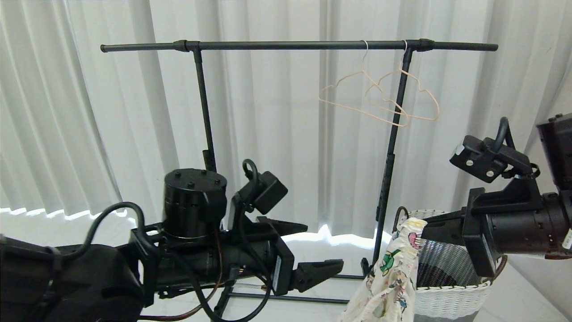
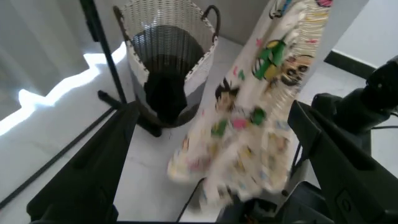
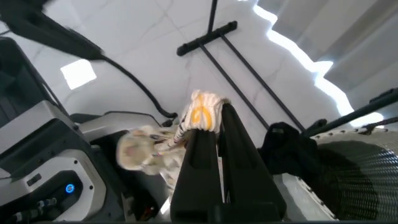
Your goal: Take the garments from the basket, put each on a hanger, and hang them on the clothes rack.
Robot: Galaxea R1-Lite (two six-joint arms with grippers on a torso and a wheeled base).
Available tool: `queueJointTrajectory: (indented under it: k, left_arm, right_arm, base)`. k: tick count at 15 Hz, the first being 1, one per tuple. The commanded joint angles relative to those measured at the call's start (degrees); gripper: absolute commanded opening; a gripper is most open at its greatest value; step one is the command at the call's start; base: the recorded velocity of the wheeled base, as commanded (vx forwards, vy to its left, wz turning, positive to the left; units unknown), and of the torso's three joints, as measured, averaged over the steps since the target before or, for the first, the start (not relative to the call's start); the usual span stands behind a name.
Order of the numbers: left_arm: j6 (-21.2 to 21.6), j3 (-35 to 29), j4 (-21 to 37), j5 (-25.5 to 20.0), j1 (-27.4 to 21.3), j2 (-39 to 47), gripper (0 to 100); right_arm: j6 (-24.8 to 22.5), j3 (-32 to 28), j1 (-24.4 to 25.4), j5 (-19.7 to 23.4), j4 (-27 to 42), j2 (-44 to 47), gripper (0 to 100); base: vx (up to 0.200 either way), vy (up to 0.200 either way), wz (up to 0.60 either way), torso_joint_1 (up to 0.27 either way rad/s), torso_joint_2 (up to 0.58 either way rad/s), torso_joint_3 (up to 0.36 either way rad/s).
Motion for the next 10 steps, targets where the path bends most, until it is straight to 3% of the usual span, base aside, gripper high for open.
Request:
queueJointTrajectory:
  k: [1, 6, 10]
  left_arm:
    - [0.05, 0.14, -2.73, -0.53, -2.09, 6.34, 100]
    - [0.58, 4.01, -3.7, -10.46, -2.88, 3.88, 100]
    - [0.58, 4.89, -3.78, -10.55, -2.0, 4.76, 100]
  right_arm:
    - [0.42, -0.38, 1.12, -0.04, -0.17, 0.06, 0]
    - [4.46, -2.05, 8.85, -0.39, -4.83, 3.32, 0]
    - [4.46, -4.95, 10.26, -1.71, -6.58, 7.53, 0]
  base:
    - [0.0, 0.0, 0.0, 0.0, 0.0, 0.0]
    - [0.0, 0.0, 0.0, 0.0, 0.0, 0.0]
    - [0.0, 0.0, 0.0, 0.0, 0.0, 0.0]
